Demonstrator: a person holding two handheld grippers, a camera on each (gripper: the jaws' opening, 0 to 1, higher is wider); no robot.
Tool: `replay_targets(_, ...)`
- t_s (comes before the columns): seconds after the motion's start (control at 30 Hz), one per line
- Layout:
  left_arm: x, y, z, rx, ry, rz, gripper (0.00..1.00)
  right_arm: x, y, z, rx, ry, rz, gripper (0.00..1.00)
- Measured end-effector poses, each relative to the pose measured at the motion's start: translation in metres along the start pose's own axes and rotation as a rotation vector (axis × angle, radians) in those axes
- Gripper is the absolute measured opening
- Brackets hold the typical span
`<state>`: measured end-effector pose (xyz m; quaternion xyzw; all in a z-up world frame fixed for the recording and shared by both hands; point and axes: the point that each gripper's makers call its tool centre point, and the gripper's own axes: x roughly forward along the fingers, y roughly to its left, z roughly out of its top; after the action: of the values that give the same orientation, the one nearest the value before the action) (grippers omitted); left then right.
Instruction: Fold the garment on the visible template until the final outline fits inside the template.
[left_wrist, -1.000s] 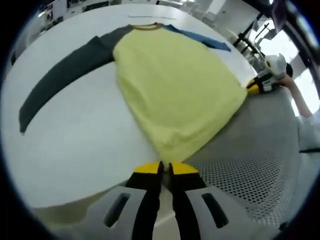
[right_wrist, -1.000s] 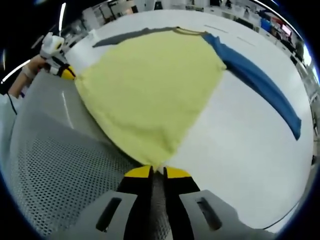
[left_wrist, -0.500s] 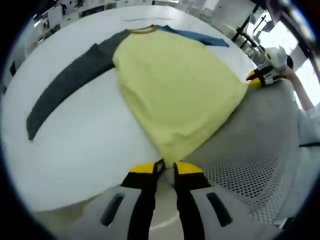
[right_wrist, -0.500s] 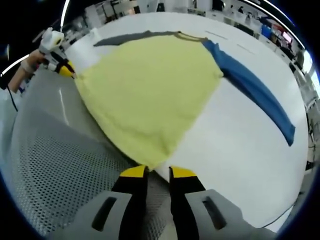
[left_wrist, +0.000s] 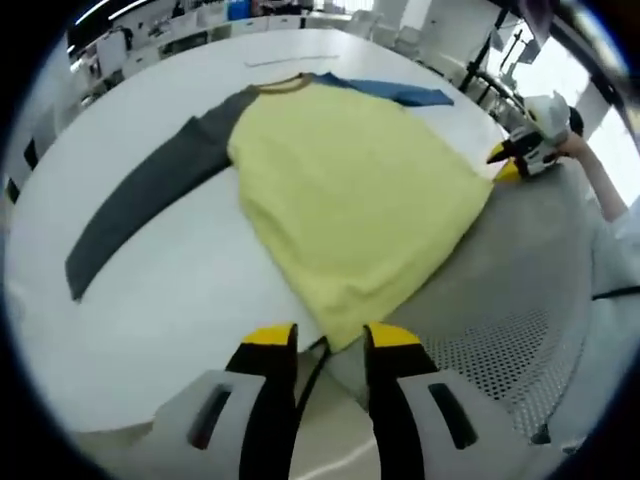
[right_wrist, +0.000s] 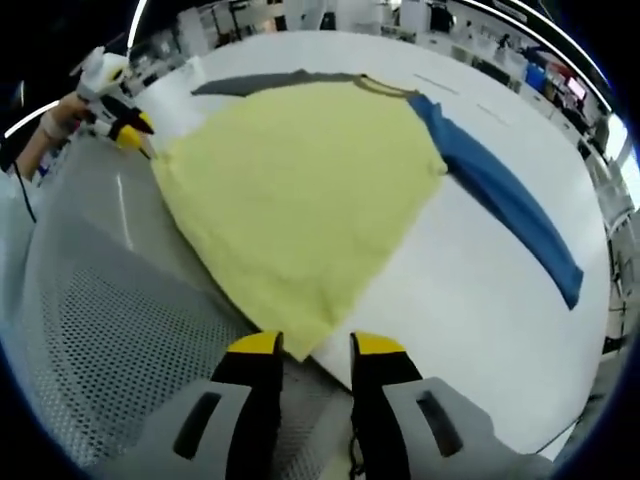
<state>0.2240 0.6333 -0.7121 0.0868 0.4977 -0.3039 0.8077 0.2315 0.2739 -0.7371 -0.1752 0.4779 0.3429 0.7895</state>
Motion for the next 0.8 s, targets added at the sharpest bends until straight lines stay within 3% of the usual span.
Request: replay_targets(0.8, -0.01, -0.008, 0.021, 0.058, -0.054, 0.011, 0.39, -0.007, -0.002, 0.02, -0.057, -0.053, -0.034, 0.46)
